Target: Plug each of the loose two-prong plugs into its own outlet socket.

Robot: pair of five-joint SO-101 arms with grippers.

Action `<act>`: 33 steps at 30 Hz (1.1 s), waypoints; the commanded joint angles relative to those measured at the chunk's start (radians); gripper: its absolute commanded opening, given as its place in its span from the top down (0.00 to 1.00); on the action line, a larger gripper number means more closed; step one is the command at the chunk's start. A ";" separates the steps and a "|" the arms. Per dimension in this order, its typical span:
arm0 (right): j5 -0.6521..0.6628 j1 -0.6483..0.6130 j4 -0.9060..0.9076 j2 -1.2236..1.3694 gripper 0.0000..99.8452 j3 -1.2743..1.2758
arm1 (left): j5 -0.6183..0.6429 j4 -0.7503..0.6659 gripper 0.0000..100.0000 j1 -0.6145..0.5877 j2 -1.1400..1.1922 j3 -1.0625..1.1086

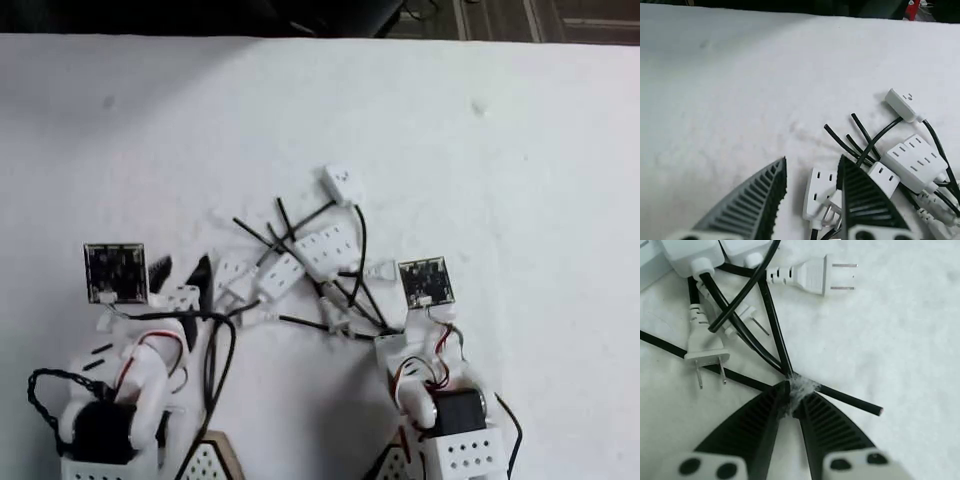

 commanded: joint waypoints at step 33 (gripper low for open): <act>0.006 -0.111 0.002 0.001 0.98 0.011 | -0.371 0.066 0.82 -0.001 -0.027 -0.031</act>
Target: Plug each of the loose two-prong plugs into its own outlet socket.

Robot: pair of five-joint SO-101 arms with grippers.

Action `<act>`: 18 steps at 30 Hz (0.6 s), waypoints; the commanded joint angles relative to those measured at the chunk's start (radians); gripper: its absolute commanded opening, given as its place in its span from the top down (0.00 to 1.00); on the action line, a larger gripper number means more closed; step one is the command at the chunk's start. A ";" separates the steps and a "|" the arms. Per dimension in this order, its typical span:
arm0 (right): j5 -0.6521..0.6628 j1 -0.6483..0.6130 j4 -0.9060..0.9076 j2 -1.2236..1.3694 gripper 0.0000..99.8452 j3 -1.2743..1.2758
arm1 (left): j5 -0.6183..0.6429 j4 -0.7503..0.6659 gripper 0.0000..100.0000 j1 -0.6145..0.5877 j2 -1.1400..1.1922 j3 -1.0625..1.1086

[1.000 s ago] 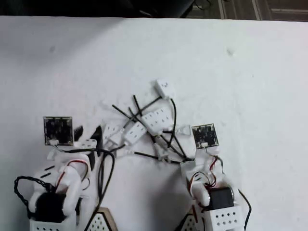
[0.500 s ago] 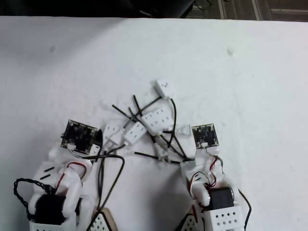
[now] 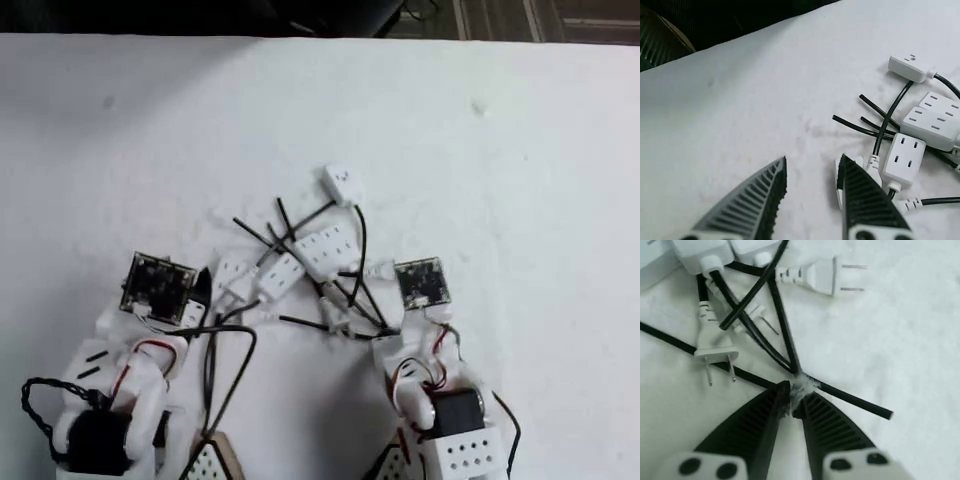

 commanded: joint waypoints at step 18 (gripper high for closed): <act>0.230 0.081 -0.013 0.001 0.98 -0.175 | 0.015 -0.222 0.82 -0.127 -0.007 0.238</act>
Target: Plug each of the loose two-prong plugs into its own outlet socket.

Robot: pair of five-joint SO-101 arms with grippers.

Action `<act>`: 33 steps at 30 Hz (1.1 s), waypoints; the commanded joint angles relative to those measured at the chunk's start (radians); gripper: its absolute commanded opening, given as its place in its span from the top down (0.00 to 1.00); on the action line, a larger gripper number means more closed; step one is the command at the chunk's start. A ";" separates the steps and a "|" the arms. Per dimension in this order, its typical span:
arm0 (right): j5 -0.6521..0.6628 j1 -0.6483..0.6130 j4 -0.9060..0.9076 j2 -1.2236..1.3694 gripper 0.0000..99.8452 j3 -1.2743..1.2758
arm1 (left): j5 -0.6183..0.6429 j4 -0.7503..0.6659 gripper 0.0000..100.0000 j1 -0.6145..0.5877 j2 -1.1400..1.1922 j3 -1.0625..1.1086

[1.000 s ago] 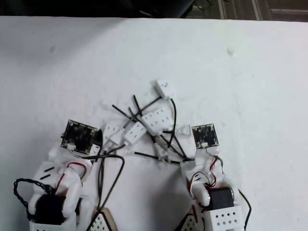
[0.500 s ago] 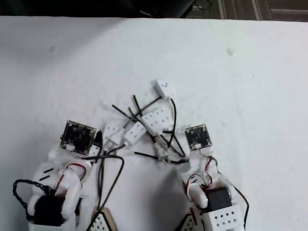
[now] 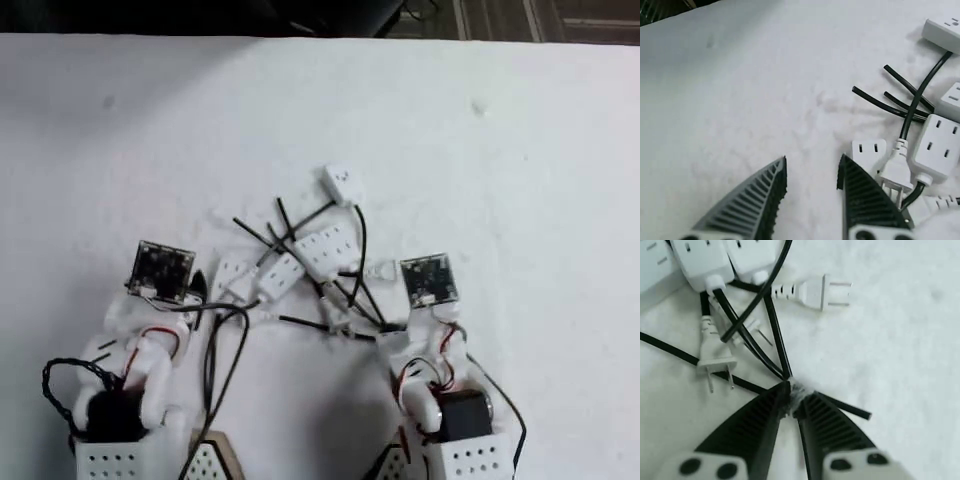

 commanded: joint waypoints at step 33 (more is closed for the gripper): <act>0.698 -0.056 -0.168 1.303 0.83 -0.838 | 0.006 -0.066 0.82 -0.027 -0.018 0.040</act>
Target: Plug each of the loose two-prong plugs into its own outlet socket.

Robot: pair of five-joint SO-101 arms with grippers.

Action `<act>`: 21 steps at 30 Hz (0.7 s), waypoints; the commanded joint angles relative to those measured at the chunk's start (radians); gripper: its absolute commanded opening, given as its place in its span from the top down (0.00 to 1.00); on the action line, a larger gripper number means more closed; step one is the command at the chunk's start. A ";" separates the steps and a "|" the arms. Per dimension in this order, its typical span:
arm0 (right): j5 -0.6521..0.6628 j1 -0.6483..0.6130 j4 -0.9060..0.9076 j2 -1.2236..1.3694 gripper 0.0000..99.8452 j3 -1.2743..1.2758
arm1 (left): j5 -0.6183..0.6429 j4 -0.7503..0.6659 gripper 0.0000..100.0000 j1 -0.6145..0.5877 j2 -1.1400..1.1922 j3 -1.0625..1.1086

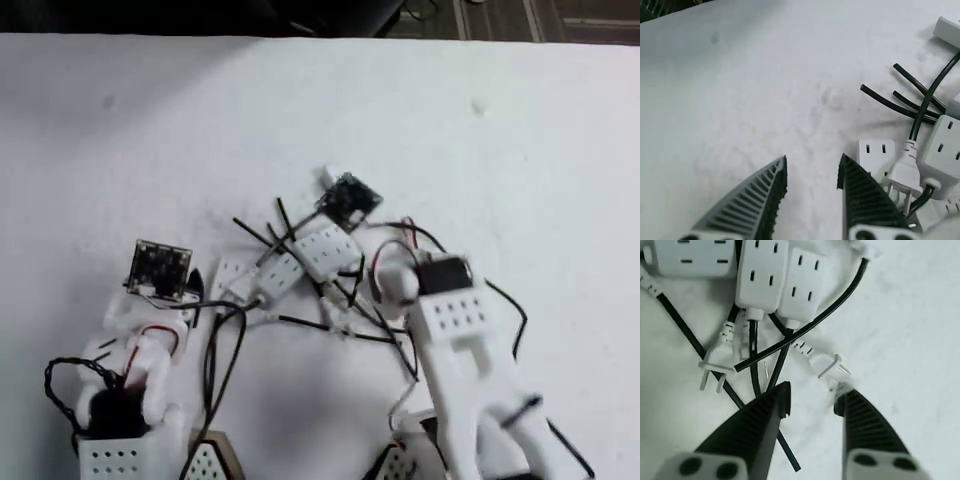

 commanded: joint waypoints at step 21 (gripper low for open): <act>0.453 0.038 0.027 0.670 0.83 -0.443 | 0.005 -0.026 0.82 -0.005 -0.007 -0.005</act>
